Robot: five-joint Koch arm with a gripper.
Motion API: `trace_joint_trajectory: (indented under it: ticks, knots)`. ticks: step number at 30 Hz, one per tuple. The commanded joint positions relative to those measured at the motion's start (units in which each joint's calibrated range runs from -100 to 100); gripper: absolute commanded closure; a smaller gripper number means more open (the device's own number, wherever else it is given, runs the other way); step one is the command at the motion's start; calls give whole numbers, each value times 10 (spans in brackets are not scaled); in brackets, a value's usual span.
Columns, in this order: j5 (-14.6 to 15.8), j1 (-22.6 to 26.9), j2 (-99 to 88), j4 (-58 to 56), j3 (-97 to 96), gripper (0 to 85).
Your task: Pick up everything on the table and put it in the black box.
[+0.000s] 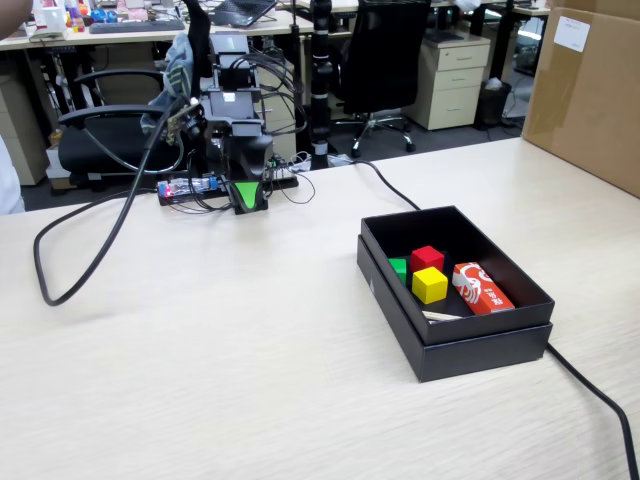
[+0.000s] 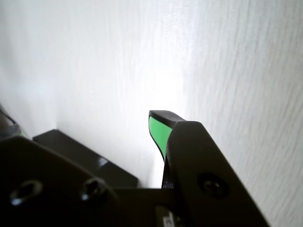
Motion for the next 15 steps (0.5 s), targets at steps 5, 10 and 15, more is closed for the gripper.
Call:
trace_joint_trajectory:
  ticks: [5,10,15]
  knots:
    - [2,-6,-16,178,-124,333]
    - [3,0,-16,277,-210,334]
    - [6,13,-16,344,-263,334]
